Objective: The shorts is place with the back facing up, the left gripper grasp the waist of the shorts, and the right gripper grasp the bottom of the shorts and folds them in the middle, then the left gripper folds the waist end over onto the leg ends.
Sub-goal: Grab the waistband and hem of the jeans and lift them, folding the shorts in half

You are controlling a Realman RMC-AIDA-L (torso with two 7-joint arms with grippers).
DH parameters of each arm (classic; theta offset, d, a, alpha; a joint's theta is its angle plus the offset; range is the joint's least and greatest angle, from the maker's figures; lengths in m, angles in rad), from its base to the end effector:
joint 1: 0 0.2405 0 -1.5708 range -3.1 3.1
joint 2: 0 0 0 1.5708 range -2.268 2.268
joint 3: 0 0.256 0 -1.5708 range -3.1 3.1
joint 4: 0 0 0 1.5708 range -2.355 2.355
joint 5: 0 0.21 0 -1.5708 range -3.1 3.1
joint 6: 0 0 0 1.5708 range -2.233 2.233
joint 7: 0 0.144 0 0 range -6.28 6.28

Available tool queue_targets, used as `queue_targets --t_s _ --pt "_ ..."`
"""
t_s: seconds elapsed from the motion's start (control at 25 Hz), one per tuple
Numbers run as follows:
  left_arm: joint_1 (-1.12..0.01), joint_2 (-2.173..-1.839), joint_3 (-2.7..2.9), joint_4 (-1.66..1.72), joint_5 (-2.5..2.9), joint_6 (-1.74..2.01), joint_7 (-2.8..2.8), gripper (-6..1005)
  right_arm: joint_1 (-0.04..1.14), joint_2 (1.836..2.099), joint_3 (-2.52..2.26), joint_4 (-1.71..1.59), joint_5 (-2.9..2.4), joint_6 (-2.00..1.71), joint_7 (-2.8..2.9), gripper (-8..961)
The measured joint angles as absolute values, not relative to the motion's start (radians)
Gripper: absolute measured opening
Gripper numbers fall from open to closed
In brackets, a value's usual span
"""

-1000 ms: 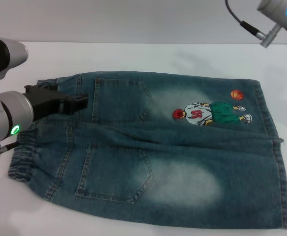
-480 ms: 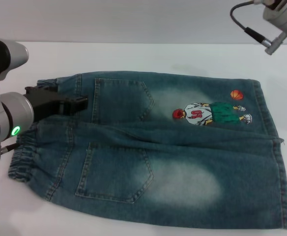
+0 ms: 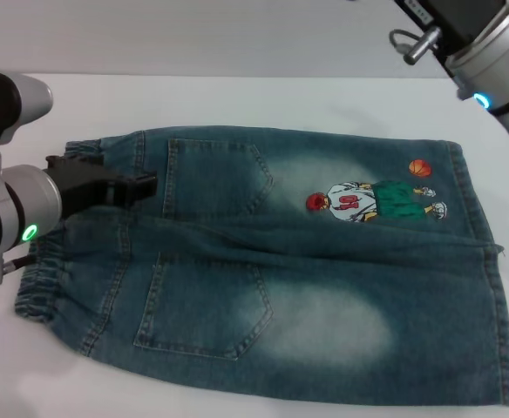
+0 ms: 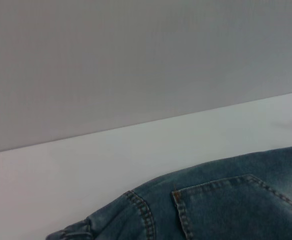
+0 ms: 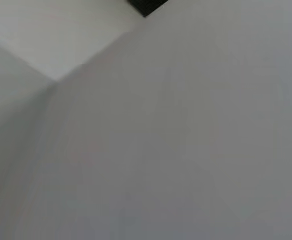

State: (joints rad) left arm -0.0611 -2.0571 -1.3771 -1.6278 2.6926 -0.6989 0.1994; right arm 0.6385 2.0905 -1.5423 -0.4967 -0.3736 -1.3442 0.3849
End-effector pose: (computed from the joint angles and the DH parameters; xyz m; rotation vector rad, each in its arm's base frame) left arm -0.2168 0.3245 0.0003 -2.0582 -0.9166 -0.1304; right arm 0.1276 0.3833 -0.0003 -1.9268 -0.2141 1.2897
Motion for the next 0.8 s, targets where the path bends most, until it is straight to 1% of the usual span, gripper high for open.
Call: queue_targets --t_s 0.2,0.36,0.44,0.48,0.52,0.6,0.72,0.8 --pt "-0.072 -2.057 -1.377 -1.626 2.693 -0.705 0.199 773 0.639 2.091 -1.619 -0.434 -0.221 -1.337 0.061 520" --pt "-0.075 -2.057 -1.378 -1.626 2.692 -0.71 0.199 773 0.639 2.091 -1.744 -0.406 0.071 -1.264 -0.216 521" --pt "-0.082 -2.058 -1.378 -1.626 2.693 -0.721 0.197 773 0.635 2.092 -1.805 -0.419 0.248 -1.207 -0.337 521" --pt "-0.082 -2.058 -1.378 -1.626 2.693 -0.721 0.197 773 0.624 2.092 -1.862 -0.449 0.46 -1.162 -0.466 521" --pt "-0.082 -2.058 -1.378 -1.626 2.693 -0.721 0.197 773 0.624 2.092 -1.862 -0.449 0.46 -1.162 -0.466 521" --pt "-0.09 -2.058 -1.378 -1.626 2.694 -0.727 0.193 773 0.614 2.092 -1.919 -0.489 0.696 -1.133 -0.596 521" --pt "-0.097 -2.058 -1.378 -1.623 2.695 -0.728 0.191 773 0.609 2.092 -1.993 -0.574 1.155 -1.102 -0.814 520" --pt "-0.101 -2.059 -1.378 -1.621 2.695 -0.728 0.191 773 0.607 2.092 -1.996 -0.597 1.246 -1.085 -0.842 520"
